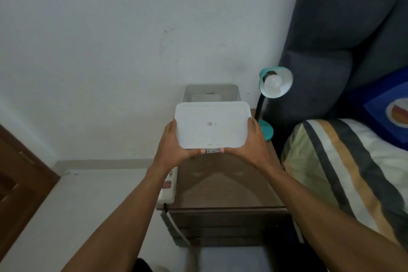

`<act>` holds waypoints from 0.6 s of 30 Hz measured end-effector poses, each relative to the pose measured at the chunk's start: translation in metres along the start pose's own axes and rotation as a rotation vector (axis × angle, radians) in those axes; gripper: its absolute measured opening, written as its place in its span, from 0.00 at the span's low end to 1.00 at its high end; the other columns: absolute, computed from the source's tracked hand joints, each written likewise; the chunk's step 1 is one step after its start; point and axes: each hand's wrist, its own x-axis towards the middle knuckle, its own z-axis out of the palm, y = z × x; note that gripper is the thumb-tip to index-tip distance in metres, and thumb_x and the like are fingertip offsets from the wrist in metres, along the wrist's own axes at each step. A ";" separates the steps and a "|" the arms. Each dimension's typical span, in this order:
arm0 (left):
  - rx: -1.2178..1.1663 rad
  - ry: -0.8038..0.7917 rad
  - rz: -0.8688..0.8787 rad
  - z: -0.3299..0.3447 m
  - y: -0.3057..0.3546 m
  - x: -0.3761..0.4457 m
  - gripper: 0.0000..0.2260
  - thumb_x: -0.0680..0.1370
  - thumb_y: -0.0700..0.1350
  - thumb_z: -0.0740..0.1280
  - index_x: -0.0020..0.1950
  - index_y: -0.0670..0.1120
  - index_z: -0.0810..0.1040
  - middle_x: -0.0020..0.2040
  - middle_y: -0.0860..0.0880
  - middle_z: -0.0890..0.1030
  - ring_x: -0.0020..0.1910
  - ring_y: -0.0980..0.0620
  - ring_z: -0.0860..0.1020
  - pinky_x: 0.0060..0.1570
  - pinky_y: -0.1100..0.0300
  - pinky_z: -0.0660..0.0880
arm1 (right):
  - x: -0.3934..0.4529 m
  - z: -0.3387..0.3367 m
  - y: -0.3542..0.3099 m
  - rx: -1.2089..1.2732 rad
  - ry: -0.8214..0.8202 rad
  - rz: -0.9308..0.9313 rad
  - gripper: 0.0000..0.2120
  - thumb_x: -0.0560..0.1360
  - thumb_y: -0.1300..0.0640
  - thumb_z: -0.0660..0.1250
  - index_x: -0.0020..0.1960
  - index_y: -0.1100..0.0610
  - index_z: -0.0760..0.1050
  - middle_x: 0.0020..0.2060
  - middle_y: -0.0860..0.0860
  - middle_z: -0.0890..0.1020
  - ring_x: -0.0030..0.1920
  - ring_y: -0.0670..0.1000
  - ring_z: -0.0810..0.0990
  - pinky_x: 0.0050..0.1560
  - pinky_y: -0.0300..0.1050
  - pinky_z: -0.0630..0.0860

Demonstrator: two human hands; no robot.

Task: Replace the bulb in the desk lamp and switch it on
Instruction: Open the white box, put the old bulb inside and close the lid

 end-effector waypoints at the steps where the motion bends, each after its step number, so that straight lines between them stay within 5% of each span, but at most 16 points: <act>1: -0.012 -0.007 -0.029 0.004 -0.001 -0.017 0.49 0.59 0.63 0.85 0.74 0.57 0.66 0.70 0.57 0.74 0.65 0.61 0.73 0.59 0.66 0.75 | -0.015 0.002 0.005 0.009 -0.008 0.007 0.53 0.55 0.33 0.81 0.72 0.47 0.60 0.64 0.47 0.69 0.64 0.49 0.72 0.60 0.55 0.78; 7: 0.092 -0.121 -0.222 0.033 -0.018 -0.094 0.53 0.59 0.65 0.83 0.76 0.54 0.61 0.73 0.51 0.70 0.70 0.50 0.71 0.64 0.55 0.72 | -0.092 0.013 0.038 0.080 -0.179 0.135 0.58 0.56 0.33 0.81 0.76 0.41 0.53 0.70 0.45 0.69 0.67 0.45 0.72 0.65 0.51 0.74; 18: 0.292 -0.387 -0.559 0.071 -0.035 -0.110 0.64 0.56 0.61 0.84 0.80 0.44 0.51 0.78 0.46 0.64 0.76 0.45 0.66 0.75 0.47 0.69 | -0.115 0.040 0.063 -0.290 -0.378 0.448 0.69 0.54 0.32 0.79 0.81 0.56 0.45 0.81 0.56 0.52 0.81 0.58 0.50 0.78 0.59 0.57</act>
